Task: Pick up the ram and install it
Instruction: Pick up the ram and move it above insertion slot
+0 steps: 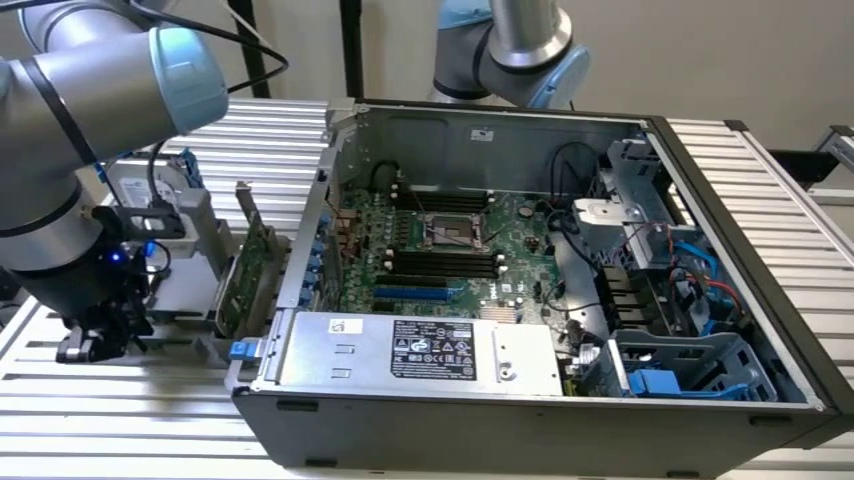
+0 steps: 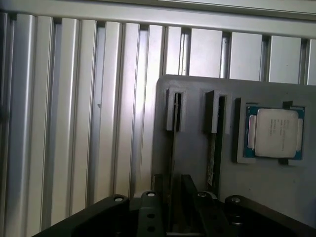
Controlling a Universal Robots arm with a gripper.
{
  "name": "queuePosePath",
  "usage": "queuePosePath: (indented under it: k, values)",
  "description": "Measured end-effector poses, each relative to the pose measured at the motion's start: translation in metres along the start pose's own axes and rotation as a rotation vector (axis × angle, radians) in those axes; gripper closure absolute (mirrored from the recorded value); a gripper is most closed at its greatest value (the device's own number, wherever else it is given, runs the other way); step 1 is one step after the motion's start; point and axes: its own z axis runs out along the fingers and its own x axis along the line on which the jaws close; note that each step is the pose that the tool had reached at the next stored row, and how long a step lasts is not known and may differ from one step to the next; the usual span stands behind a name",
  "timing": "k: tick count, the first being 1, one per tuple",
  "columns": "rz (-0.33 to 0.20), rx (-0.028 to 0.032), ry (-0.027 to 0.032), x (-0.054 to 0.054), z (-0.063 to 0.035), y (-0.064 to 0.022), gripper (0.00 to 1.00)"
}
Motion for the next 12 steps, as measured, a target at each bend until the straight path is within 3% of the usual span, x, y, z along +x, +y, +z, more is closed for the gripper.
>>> queuePosePath:
  k: [12]
  values:
    - [0.0,-0.0002,0.0002,0.0,-0.0002,-0.0001,1.0]
